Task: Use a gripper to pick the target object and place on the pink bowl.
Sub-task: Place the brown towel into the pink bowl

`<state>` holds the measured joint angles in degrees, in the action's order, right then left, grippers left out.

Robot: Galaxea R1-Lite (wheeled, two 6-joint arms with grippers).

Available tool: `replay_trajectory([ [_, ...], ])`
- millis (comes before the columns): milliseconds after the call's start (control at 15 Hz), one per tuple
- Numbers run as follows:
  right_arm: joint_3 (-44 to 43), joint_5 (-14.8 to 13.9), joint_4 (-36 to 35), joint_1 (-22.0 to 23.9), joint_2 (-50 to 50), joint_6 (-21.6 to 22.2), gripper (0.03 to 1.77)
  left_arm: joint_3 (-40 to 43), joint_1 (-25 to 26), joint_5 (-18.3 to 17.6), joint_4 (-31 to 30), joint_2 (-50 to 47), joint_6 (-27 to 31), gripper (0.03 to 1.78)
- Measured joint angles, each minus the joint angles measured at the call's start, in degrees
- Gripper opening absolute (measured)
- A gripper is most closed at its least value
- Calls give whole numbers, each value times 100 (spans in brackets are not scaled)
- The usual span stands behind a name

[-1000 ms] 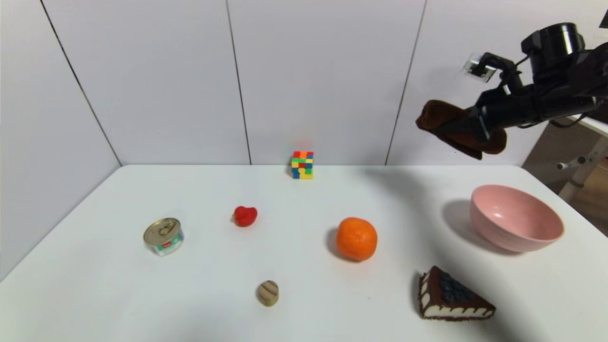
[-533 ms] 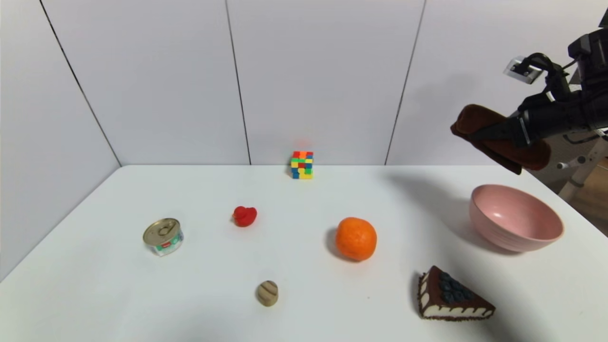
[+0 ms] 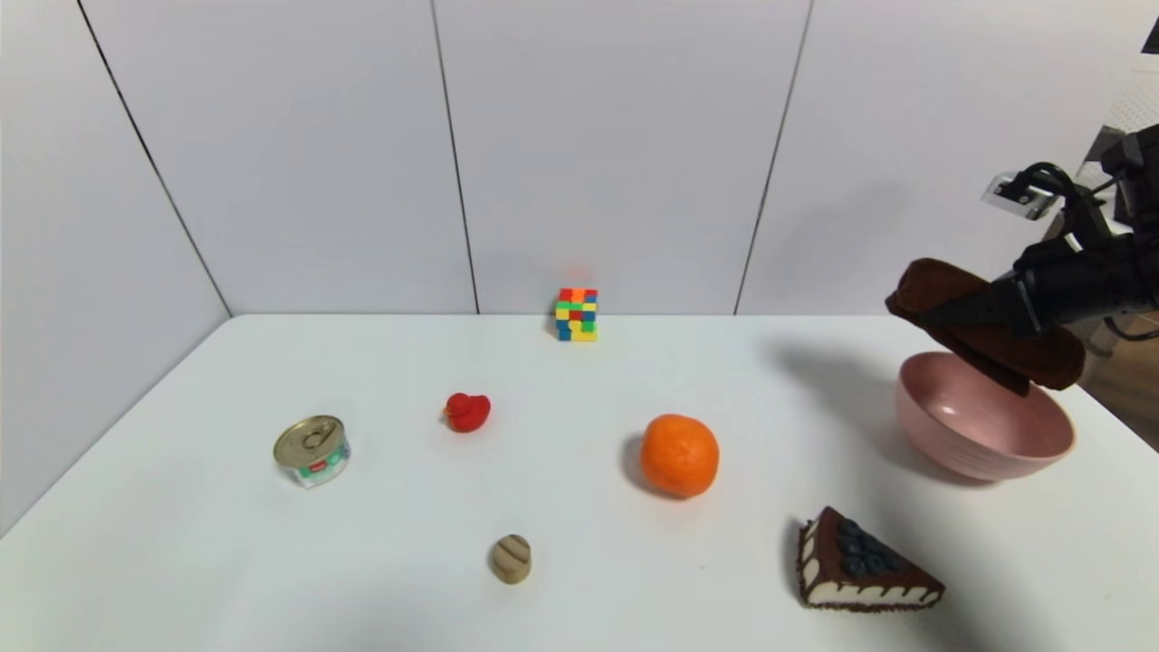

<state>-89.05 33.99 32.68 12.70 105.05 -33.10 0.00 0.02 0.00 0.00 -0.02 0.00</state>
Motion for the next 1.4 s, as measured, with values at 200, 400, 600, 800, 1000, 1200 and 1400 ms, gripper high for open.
replay_trajectory([
  [200, 234, 22, -18, 46, 74, -2, 36, 0, -2, 0, 0, 0, 0, 178],
  [400, 333, 21, -236, 121, 208, -9, 36, 0, 0, 0, 0, 0, 0, 178],
  [600, 557, 27, -807, 171, 422, -17, 36, 0, -2, -2, 0, 0, 0, 178],
  [800, 680, 52, -833, 188, 545, -20, 36, 0, -2, -2, 0, 0, 0, 178],
  [1000, 733, 104, -824, 206, 578, -15, 62, 0, -2, 0, 0, 0, 0, 178],
  [1200, 722, 96, -829, 221, 595, -11, 97, 0, -2, 0, 0, 0, 0, 178],
  [1400, 714, 101, -805, 267, 503, -9, 121, 0, -2, 0, -2, 0, 0, 178],
])
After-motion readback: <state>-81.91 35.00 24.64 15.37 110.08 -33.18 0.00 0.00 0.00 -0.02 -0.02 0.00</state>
